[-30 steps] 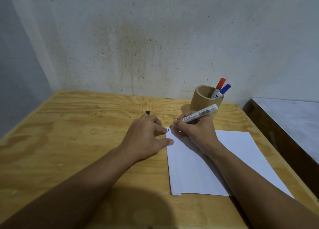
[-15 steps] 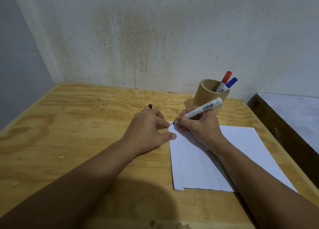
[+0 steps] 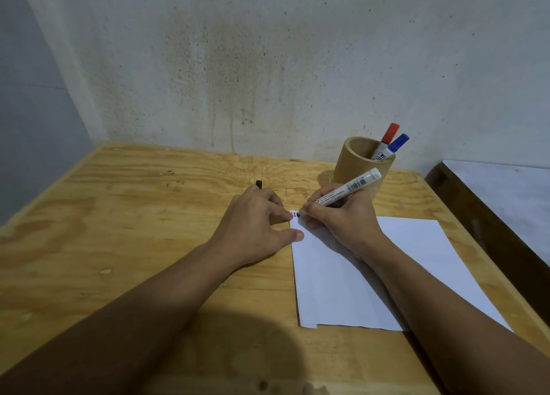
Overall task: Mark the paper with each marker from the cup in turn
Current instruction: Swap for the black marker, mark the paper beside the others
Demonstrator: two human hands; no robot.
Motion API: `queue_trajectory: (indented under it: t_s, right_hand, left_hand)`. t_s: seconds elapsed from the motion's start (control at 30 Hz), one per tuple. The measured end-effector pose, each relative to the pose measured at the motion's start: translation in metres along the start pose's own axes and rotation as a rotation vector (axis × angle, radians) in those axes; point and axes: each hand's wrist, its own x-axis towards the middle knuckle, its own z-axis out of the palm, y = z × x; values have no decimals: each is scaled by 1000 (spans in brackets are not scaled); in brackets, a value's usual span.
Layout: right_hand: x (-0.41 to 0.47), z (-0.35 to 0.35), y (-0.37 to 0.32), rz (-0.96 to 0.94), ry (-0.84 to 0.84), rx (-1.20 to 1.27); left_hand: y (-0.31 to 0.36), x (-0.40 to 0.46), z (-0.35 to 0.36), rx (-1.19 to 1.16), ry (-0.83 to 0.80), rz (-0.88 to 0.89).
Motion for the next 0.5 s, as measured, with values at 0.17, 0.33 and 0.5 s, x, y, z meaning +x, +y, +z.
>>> queue_trajectory:
  t_s: [0.17, 0.33, 0.5]
  right_hand:
    - [0, 0, 0, -12, 5, 21]
    - [-1, 1, 0, -21, 14, 16]
    - [-3, -2, -3, 22, 142, 207]
  left_hand:
    - [-1, 0, 0, 7, 7, 5]
    - [0, 0, 1, 18, 5, 8]
    - [-1, 2, -1, -118, 191, -17]
